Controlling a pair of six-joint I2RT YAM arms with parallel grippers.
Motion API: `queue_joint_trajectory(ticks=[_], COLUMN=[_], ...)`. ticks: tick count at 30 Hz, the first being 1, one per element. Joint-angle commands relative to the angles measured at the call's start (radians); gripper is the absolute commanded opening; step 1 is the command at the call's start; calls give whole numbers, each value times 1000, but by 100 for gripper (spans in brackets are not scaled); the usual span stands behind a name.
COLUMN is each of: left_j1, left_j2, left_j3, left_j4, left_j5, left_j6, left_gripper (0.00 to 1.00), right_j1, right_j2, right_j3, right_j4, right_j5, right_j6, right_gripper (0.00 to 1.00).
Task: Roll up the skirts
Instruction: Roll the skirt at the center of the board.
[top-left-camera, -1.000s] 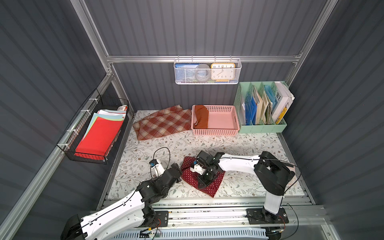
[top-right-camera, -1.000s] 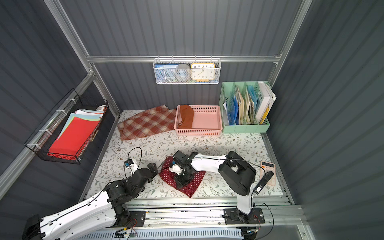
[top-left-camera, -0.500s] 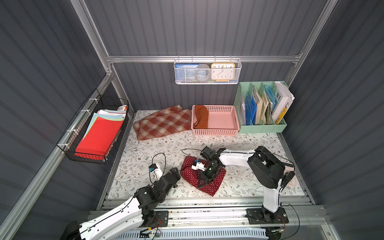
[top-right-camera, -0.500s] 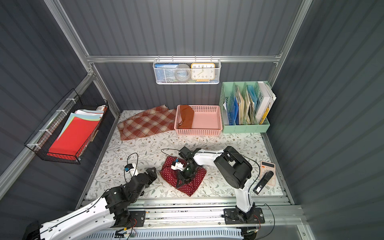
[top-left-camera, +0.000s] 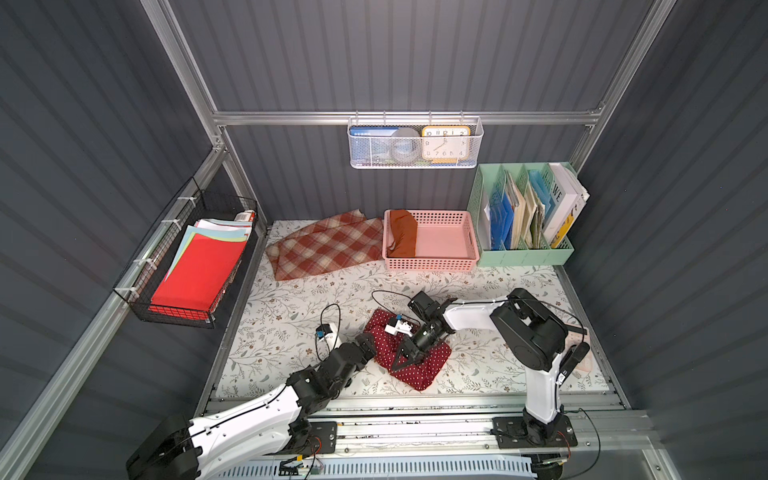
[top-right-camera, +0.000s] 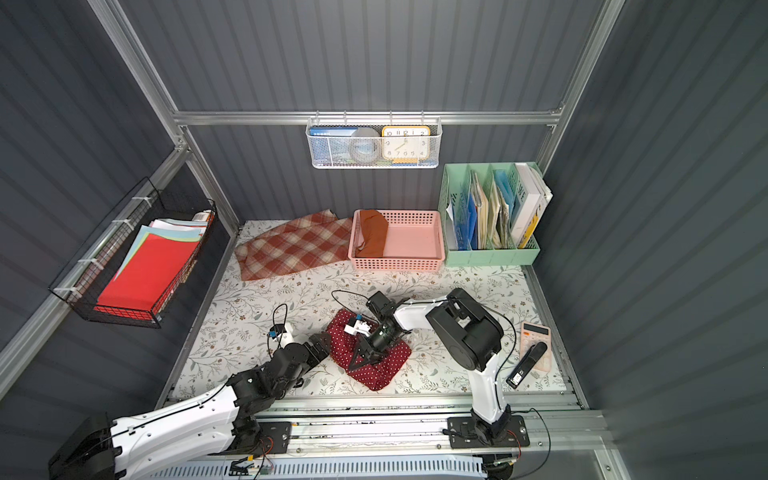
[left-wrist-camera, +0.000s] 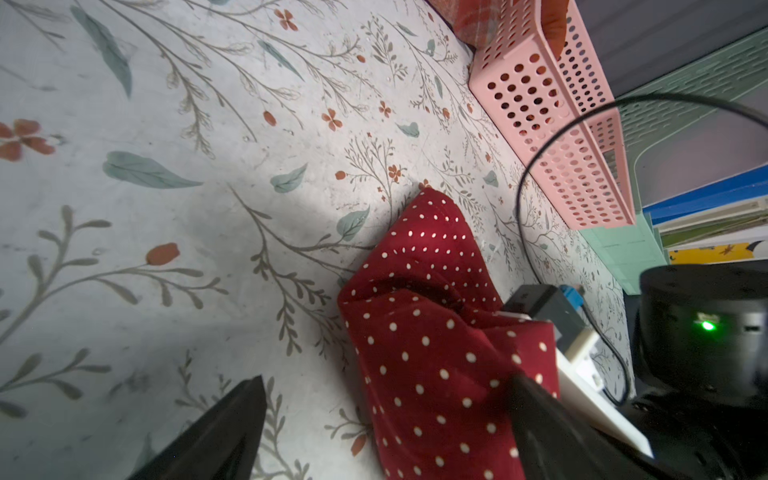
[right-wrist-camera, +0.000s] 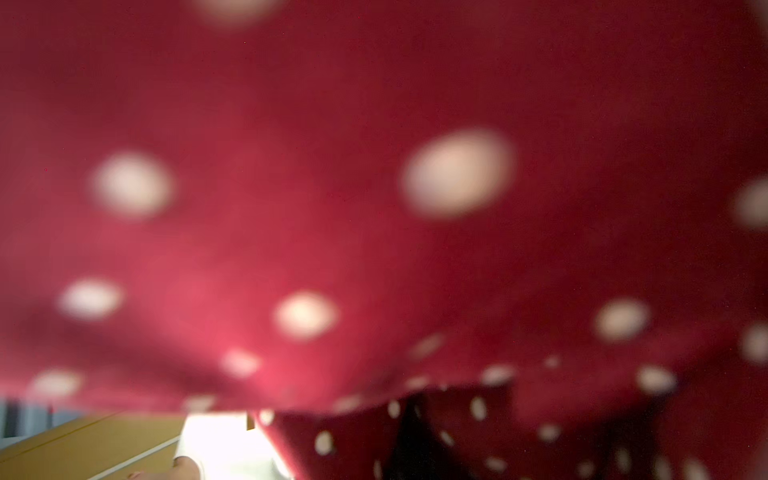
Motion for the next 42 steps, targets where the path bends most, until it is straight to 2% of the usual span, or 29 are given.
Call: queue_joint_trajectory(ticks=[1, 7, 10, 12, 15, 17, 19, 20, 25, 29, 32, 36, 42], left_j1=[-4, -25, -48, -54, -58, -59, -58, -58, -59, -59, -60, -59, -59], left_j2=[62, 229, 262, 203, 18, -109, -192, -200, -1, 119, 170, 301, 502], left_j3=[-22, -42, -82, -108, -70, -43, -39, -45, -10, 9, 4, -6, 3], left_j4=[129, 377, 499, 508, 275, 129, 76, 105, 213, 242, 255, 379, 592], left_j5=[33, 18, -8, -26, -72, -97, -85, -46, 121, 180, 172, 106, -2], left_j6=[-24, -16, -21, -23, 13, 48, 87, 122, 200, 207, 207, 205, 228], left_gripper=[100, 99, 94, 92, 92, 96, 100, 100, 100, 100, 100, 98, 83], right_j1=[-18, -24, -28, -29, -30, -30, -30, -30, -29, -30, -30, -29, -29], right_j2=[51, 47, 54, 52, 51, 52, 53, 55, 55, 57, 55, 59, 57], right_j3=[-30, -37, -35, -34, -35, -33, -32, -29, -25, -23, -25, -22, -23], right_j4=[74, 66, 55, 49, 40, 37, 36, 34, 21, 7, 10, 8, -1], right_j5=[-47, -28, -17, -9, -2, 2, 6, 9, 15, 27, 29, 37, 45], right_j6=[54, 43, 38, 35, 27, 26, 26, 26, 19, 9, 9, 9, 4], right_gripper=[6, 6, 6, 6, 6, 6, 6, 6, 6, 5, 6, 6, 7])
